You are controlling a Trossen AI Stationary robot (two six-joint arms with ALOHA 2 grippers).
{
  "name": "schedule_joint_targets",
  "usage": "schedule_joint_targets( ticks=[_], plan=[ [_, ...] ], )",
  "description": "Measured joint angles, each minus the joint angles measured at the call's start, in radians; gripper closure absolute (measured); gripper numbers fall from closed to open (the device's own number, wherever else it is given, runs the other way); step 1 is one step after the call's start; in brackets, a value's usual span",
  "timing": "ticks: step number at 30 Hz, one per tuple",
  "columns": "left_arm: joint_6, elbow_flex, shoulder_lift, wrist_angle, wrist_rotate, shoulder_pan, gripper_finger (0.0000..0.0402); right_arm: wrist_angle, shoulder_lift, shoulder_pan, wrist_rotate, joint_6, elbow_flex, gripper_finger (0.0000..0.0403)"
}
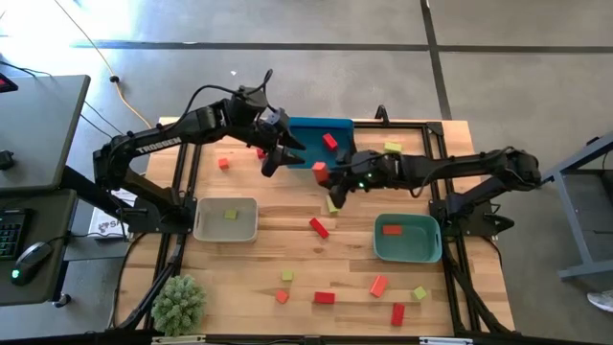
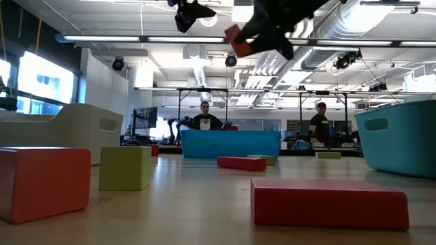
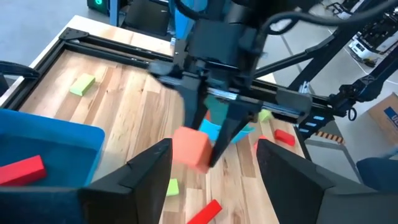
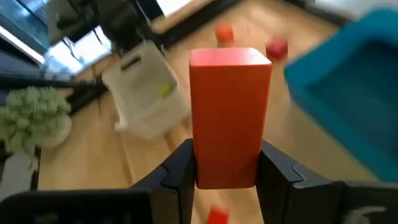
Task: Sort & place blocks by color
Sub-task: Put the top orange block into the green bin
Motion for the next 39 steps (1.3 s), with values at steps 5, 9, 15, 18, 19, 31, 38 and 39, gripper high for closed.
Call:
schedule_joint_targets(
  ticks=[5,9,15,18,19,31,38,39],
  plan=[
    [0.0,0.0,0.0,-0.003,-0.001,0.021,0.0181,-0.183,-0.051,0.052,-0.006,0.124,0.0,0.0301],
    [0.0,0.0,0.0,-0.008,-0.001,0.04,0.0181,-0.31,-0.084,0.102,-0.005,0.229,0.0,0.0301],
    [0.0,0.0,0.0,-0.016,-0.004,0.054,0.0181,-0.49,-0.094,0.184,0.006,0.421,0.0,0.0301],
    [0.0,0.0,0.0,-0.017,-0.003,0.054,0.0182,-0.584,-0.094,0.241,-0.021,0.526,0.0,0.0301],
    [0.0,0.0,0.0,-0.017,-0.003,0.053,0.0183,-0.619,-0.094,0.259,-0.03,0.561,0.0,0.0301],
    [0.0,0.0,0.0,-0.017,-0.003,0.054,0.0183,-0.927,-0.094,0.424,-0.142,0.884,-0.018,0.0301],
    [0.0,0.0,0.0,-0.017,-0.003,0.053,0.0182,-0.934,-0.093,0.466,-0.24,0.967,-0.087,0.0301],
    [0.0,0.0,0.0,-0.016,-0.003,0.053,0.0181,-0.932,-0.093,0.468,-0.254,0.981,-0.098,0.0301]
  ],
)
